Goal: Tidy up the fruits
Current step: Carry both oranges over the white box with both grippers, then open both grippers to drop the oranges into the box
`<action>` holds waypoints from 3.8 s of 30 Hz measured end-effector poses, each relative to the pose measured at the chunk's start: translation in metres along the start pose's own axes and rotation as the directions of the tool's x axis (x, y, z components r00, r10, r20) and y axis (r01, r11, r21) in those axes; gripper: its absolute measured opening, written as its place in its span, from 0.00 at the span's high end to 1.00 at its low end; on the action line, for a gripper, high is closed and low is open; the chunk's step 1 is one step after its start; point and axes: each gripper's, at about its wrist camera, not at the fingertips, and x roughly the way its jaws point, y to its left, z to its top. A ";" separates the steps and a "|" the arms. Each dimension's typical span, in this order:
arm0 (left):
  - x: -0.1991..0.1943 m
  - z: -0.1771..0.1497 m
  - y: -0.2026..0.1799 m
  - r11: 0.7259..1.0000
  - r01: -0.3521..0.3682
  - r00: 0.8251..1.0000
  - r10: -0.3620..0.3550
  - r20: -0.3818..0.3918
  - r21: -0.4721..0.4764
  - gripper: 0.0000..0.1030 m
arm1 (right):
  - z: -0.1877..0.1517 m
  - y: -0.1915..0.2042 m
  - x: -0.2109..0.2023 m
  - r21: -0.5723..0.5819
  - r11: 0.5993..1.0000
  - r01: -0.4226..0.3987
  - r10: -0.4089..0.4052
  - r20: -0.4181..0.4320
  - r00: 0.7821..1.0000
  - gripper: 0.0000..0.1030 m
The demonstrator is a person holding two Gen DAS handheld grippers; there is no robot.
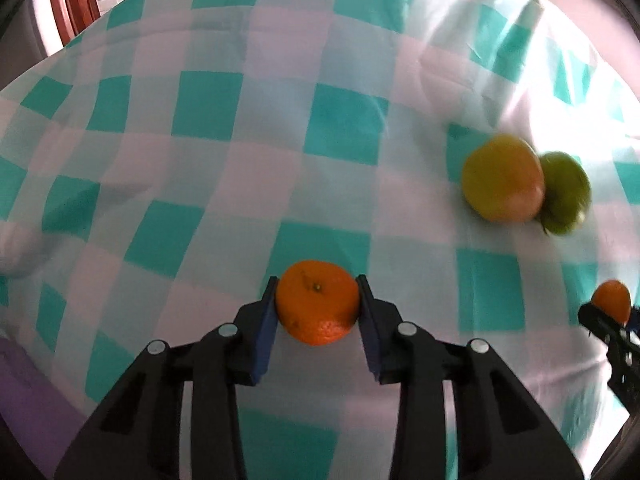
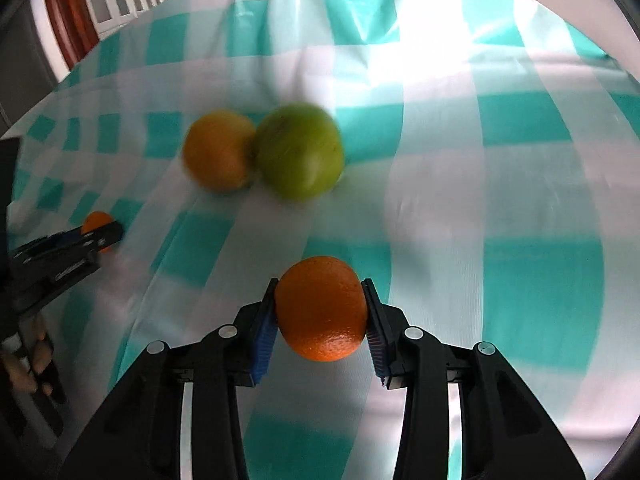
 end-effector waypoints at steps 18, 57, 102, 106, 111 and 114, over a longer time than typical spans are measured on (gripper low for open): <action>-0.133 -0.172 -0.114 0.989 -0.111 0.986 0.097 -0.136 -0.102 0.64 | -0.167 -0.017 -0.155 -0.221 0.928 -0.299 0.286 -0.088 0.954 0.62; -0.343 -0.234 -0.038 0.971 -0.099 0.977 0.136 0.163 -0.217 0.64 | -0.177 0.080 -0.279 -0.605 0.755 -0.255 0.336 0.023 0.942 0.62; -0.173 -0.151 0.284 0.992 -0.084 0.977 0.065 -0.202 -0.091 0.63 | -0.159 0.426 -0.147 -0.693 0.495 -0.524 0.285 -0.440 0.852 0.62; -0.158 -0.150 0.287 0.993 -0.085 0.970 0.065 -0.235 -0.077 0.62 | -0.169 0.434 -0.138 -0.738 0.454 -0.500 0.225 -0.448 0.865 0.62; -0.150 -0.154 0.283 0.996 -0.075 0.961 0.057 -0.272 -0.055 0.62 | -0.172 0.447 -0.125 -0.759 0.441 -0.479 0.177 -0.450 0.875 0.61; -0.146 -0.156 0.281 0.994 -0.098 0.953 0.082 -0.291 -0.041 0.58 | -0.178 0.453 -0.121 -0.772 0.428 -0.470 0.155 -0.449 0.880 0.59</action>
